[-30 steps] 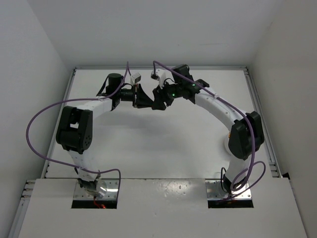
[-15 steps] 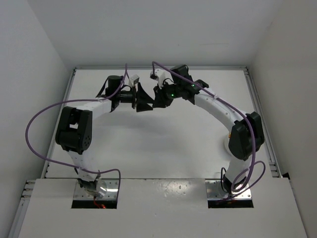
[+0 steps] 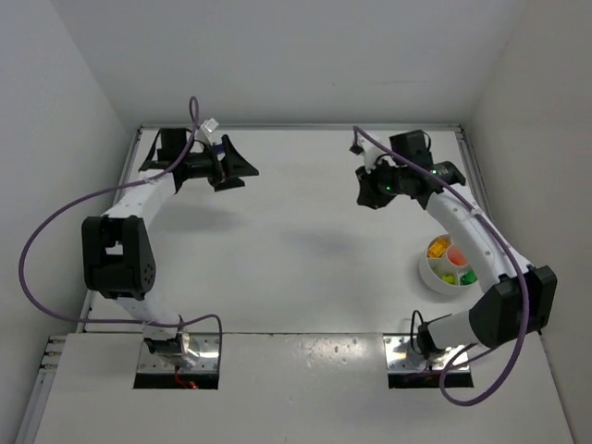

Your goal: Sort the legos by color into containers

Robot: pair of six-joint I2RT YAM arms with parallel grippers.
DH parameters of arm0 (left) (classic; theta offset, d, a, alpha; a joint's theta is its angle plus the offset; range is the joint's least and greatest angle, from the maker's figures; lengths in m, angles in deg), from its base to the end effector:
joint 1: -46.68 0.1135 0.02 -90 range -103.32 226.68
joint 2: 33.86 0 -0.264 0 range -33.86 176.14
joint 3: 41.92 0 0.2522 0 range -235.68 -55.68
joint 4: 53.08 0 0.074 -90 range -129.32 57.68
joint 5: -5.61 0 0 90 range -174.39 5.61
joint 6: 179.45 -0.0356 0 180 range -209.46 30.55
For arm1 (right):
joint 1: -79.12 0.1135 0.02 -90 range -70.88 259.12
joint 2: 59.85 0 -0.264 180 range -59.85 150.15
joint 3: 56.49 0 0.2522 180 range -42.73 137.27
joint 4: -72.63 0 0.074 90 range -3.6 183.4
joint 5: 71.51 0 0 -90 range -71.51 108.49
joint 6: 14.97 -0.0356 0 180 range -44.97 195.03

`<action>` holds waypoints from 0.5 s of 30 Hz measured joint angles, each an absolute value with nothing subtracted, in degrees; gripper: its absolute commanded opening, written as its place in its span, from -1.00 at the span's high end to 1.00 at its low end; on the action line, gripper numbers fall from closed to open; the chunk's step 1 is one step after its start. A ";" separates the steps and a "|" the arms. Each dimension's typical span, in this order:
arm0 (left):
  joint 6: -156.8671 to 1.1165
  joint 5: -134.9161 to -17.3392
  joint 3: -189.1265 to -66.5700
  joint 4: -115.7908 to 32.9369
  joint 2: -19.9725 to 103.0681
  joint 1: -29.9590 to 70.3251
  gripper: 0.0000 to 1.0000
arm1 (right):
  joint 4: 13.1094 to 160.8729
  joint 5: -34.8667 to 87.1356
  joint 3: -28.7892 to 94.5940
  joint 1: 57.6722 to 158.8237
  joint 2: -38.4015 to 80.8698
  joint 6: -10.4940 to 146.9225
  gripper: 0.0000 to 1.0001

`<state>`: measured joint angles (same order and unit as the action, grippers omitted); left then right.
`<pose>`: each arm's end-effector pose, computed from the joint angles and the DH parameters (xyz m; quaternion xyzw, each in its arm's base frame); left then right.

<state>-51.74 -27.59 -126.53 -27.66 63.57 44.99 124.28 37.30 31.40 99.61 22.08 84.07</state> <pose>0.3724 -0.0408 0.2615 -0.0473 0.8168 -0.5323 0.2172 0.2854 0.1189 0.3240 -0.2925 0.8678 0.1877 0.3551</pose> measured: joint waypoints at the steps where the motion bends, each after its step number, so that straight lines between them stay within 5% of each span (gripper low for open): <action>1: -54.32 -29.23 -127.80 -25.85 62.98 45.67 -1.00 | 126.19 36.56 31.26 97.67 21.52 84.85 1.00; 15: -85.58 -62.37 -133.11 -11.27 46.06 42.13 -1.00 | 150.05 25.63 26.85 67.33 18.39 93.42 1.00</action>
<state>-85.58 -62.37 -133.11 -11.27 46.06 42.13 150.05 25.63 26.85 67.33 18.39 93.42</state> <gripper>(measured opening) 0.997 0.181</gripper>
